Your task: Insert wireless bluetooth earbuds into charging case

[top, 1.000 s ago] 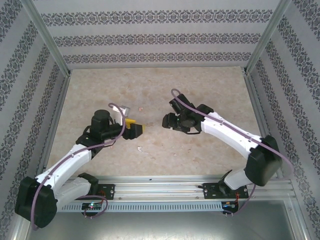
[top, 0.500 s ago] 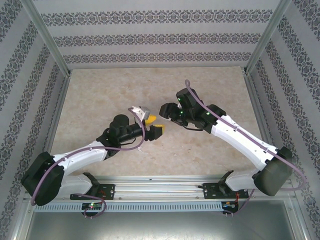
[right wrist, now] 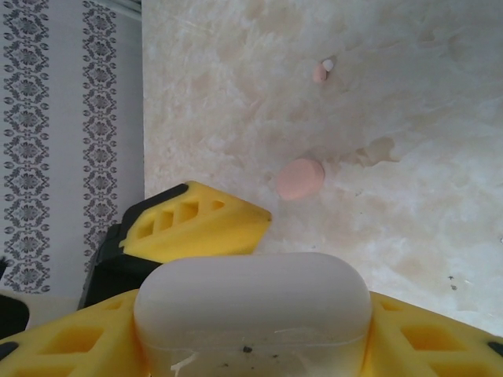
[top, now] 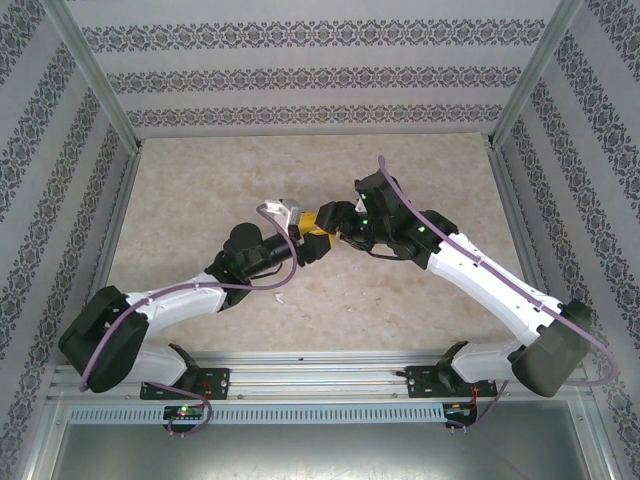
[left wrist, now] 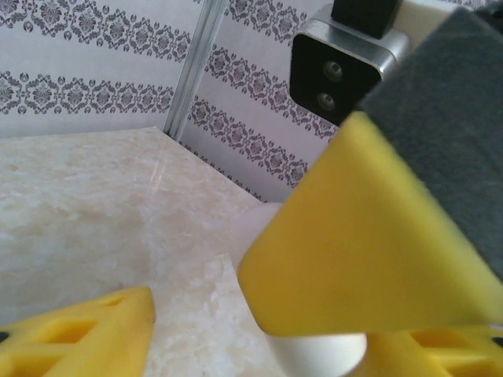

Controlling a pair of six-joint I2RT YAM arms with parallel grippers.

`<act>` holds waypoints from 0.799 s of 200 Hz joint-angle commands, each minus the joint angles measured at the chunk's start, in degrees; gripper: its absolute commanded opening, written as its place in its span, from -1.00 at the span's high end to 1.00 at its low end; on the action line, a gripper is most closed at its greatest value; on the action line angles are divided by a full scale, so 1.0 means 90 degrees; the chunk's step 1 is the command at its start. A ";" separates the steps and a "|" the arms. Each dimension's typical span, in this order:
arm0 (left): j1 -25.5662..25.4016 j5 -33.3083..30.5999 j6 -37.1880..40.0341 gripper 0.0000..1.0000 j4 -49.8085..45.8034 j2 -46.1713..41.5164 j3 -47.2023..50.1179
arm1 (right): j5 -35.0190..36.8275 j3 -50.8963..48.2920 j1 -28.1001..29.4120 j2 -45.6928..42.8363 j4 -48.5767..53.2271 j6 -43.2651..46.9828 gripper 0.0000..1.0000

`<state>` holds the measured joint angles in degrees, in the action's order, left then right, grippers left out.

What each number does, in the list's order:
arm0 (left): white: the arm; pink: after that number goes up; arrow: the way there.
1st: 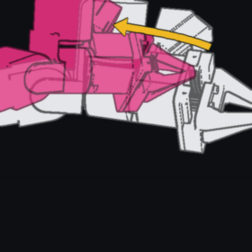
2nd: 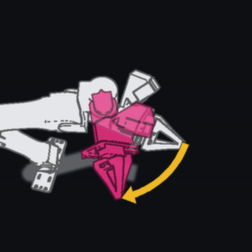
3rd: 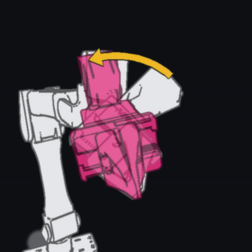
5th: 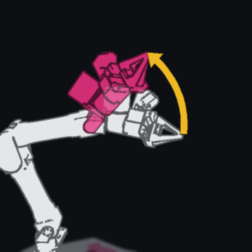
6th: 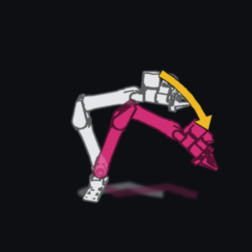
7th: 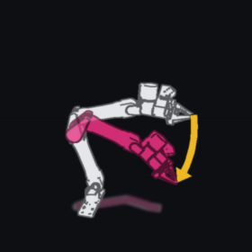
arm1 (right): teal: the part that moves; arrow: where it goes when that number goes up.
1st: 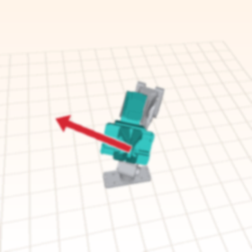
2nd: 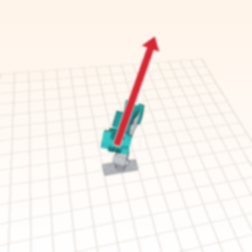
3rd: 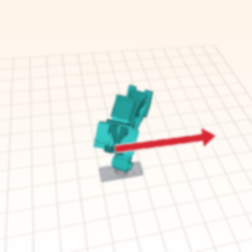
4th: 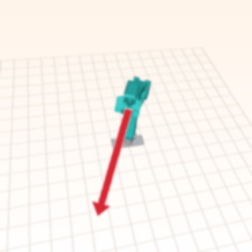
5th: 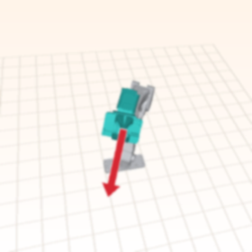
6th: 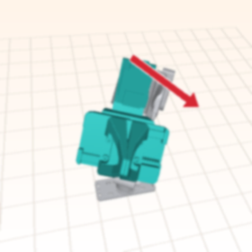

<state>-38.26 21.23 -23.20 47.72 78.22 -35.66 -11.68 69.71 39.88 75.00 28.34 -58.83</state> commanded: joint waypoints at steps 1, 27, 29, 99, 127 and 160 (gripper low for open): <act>-0.0046 -0.0032 -0.0270 -0.08 0.0729 0.0077 -0.0188 | -0.0093 0.0184 -0.0006 -0.0121 -0.0166 -0.0075 -0.10; -0.0044 -0.0047 -0.0303 0.09 0.0736 0.0072 -0.0191 | -0.0088 0.0136 -0.0009 -0.0147 -0.0170 -0.0038 -0.10; -0.0040 -0.0050 -0.0303 0.11 0.0738 0.0070 -0.0194 | -0.0089 0.0128 -0.0015 -0.0149 -0.0175 -0.0039 -0.11; -0.0027 -0.0072 -0.0430 0.54 0.0837 -0.0081 -0.0136 | -0.0142 0.0008 -0.0017 -0.0267 -0.0323 0.0129 -0.19; -0.0007 -0.0075 -0.0487 0.58 0.0744 -0.0200 -0.0144 | -0.0193 -0.0030 -0.0018 -0.0363 -0.0558 0.0322 -0.33; 0.0208 0.0178 -0.0790 0.63 0.0317 -0.0496 -0.0196 | -0.0270 -0.0041 -0.0128 -0.0738 -0.0856 0.0704 -0.39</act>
<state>-38.06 21.80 -27.42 52.10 76.79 -35.83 -12.58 69.60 39.81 72.38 24.53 -56.31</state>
